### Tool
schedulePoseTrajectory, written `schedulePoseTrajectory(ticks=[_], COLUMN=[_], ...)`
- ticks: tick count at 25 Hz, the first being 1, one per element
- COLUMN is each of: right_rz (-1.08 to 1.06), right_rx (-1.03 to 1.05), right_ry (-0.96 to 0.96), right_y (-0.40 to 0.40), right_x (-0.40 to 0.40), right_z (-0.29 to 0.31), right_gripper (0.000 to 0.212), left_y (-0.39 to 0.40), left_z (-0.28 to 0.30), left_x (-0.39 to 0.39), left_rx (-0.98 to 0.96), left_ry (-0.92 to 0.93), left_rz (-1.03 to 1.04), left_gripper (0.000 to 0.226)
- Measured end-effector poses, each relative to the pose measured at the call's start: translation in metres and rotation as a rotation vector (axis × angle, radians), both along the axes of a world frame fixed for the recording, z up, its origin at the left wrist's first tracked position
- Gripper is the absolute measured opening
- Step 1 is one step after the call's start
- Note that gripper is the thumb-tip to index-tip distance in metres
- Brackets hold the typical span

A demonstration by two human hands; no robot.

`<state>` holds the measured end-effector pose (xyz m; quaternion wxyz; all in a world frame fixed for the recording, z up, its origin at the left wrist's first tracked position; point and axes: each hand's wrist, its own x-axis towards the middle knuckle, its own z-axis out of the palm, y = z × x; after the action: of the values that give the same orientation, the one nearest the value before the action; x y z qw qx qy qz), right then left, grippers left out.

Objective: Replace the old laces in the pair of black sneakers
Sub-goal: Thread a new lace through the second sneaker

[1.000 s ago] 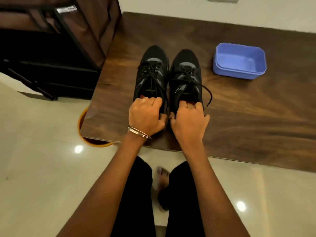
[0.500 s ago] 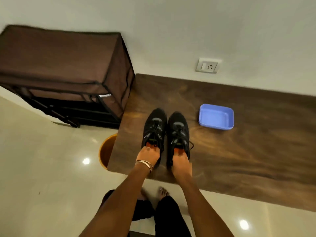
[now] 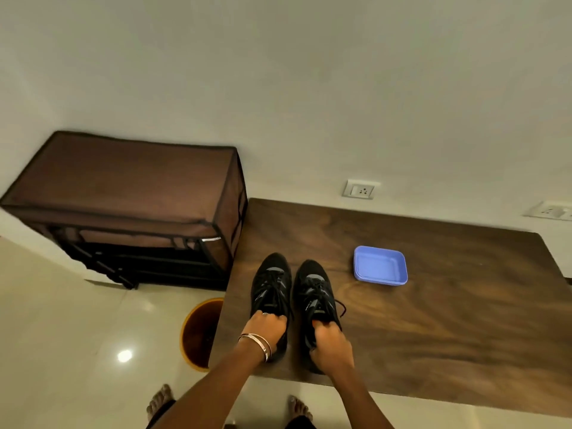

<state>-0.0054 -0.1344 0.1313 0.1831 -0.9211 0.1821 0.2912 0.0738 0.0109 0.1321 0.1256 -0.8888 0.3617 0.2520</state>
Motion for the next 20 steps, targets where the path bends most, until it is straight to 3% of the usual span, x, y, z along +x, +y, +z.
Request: schedulePoseTrajectory(ticks=[4, 11, 20], right_rz=[-0.083, -0.289, -0.147], right_rx=[-0.074, -0.075, 0.005], right_ry=[-0.047, -0.031, 0.044], right_y=[0.061, 0.223, 0.367], right_x=[0.018, 0.031, 0.043], right_z=[0.006, 0.013, -0.019], right_gripper=[0.053, 0.056, 0.054], left_y=[0.047, 0.212, 0.376], left_z=[0.005, 0.007, -0.029], left_x=[0.023, 0.045, 0.057], left_rx=[-0.080, -0.102, 0.041], left_ry=[-0.019, 0.015, 0.058], left_rz=[-0.100, -0.275, -0.045], left_gripper=[0.046, 0.049, 0.055])
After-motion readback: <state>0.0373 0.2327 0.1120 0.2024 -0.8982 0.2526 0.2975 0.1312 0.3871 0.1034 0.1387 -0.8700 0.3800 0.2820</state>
